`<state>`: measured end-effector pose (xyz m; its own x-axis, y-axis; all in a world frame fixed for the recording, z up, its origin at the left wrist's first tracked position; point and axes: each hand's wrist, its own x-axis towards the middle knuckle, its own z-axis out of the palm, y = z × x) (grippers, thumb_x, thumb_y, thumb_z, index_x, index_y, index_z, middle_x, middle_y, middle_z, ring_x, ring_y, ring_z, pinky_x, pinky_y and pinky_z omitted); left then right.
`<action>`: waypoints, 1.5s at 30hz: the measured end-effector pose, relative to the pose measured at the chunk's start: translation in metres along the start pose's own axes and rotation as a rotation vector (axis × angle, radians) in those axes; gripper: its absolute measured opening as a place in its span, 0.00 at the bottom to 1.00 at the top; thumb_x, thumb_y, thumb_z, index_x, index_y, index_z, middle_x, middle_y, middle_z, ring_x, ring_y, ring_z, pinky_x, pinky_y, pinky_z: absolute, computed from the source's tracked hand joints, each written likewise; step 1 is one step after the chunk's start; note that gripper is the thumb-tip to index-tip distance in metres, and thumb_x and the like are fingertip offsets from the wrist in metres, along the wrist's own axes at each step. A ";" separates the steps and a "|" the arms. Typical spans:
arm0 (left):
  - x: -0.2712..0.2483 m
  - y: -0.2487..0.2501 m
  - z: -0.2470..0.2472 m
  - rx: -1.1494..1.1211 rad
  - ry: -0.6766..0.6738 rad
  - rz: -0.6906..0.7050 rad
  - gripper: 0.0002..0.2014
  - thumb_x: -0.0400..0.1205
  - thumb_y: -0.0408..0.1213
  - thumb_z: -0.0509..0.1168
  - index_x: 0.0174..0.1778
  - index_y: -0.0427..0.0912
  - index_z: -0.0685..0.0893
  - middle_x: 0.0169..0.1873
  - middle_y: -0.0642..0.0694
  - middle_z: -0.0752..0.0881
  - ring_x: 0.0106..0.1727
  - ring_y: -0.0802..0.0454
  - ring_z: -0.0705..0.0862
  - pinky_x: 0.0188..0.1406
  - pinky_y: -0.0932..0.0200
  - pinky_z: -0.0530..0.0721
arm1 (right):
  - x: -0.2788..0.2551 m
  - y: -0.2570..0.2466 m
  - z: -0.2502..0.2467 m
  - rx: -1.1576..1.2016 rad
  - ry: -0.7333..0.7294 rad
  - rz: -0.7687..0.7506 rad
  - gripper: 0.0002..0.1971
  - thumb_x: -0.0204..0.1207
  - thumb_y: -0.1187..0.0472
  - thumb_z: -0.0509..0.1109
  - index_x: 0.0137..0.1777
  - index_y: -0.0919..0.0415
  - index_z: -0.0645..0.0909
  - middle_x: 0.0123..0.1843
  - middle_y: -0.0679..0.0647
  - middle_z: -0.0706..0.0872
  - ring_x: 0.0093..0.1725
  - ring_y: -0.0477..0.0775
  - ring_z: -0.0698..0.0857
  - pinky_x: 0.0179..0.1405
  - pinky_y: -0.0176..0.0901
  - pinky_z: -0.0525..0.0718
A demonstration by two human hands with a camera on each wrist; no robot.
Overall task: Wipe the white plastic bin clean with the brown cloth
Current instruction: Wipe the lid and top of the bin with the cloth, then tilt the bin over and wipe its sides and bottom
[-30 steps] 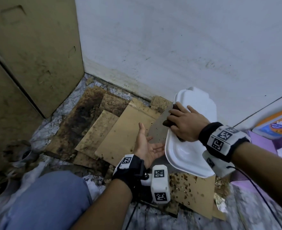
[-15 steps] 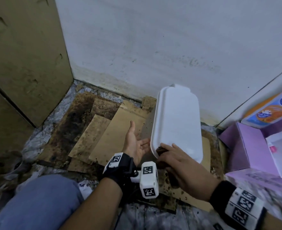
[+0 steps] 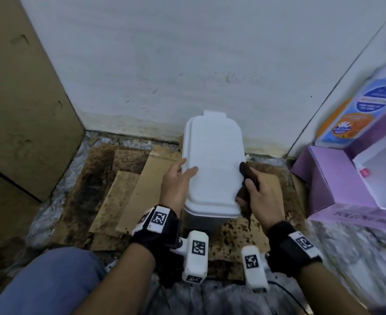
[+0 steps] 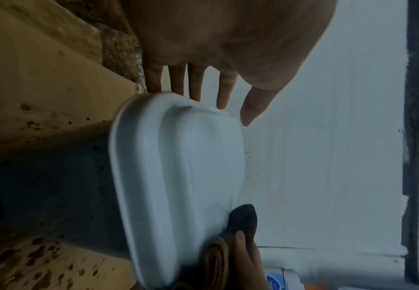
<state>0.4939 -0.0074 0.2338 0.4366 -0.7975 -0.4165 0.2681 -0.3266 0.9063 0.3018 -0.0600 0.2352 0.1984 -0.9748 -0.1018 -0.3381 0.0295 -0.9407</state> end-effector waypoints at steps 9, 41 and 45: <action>0.009 -0.007 0.000 0.436 0.166 0.137 0.50 0.61 0.67 0.67 0.80 0.50 0.71 0.73 0.46 0.79 0.73 0.40 0.78 0.70 0.36 0.79 | -0.016 0.005 0.028 0.166 -0.124 -0.046 0.21 0.86 0.59 0.58 0.74 0.36 0.73 0.80 0.38 0.69 0.73 0.37 0.72 0.60 0.28 0.81; 0.050 -0.009 -0.092 0.524 0.293 0.272 0.31 0.83 0.55 0.66 0.84 0.59 0.70 0.82 0.48 0.69 0.80 0.43 0.71 0.80 0.37 0.70 | -0.002 0.065 0.186 -0.139 -0.215 -0.184 0.24 0.85 0.44 0.38 0.80 0.34 0.39 0.85 0.39 0.37 0.84 0.44 0.34 0.84 0.55 0.39; 0.049 -0.008 -0.095 0.475 0.301 0.255 0.30 0.81 0.52 0.66 0.82 0.59 0.72 0.80 0.48 0.73 0.75 0.41 0.76 0.76 0.34 0.75 | 0.008 0.091 0.184 -0.158 -0.190 -0.059 0.26 0.83 0.43 0.37 0.81 0.38 0.39 0.85 0.41 0.37 0.84 0.46 0.35 0.84 0.58 0.41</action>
<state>0.5946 0.0042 0.1993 0.6786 -0.7243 -0.1218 -0.2581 -0.3905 0.8837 0.4419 -0.0249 0.0891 0.3860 -0.9145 -0.1211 -0.4573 -0.0757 -0.8861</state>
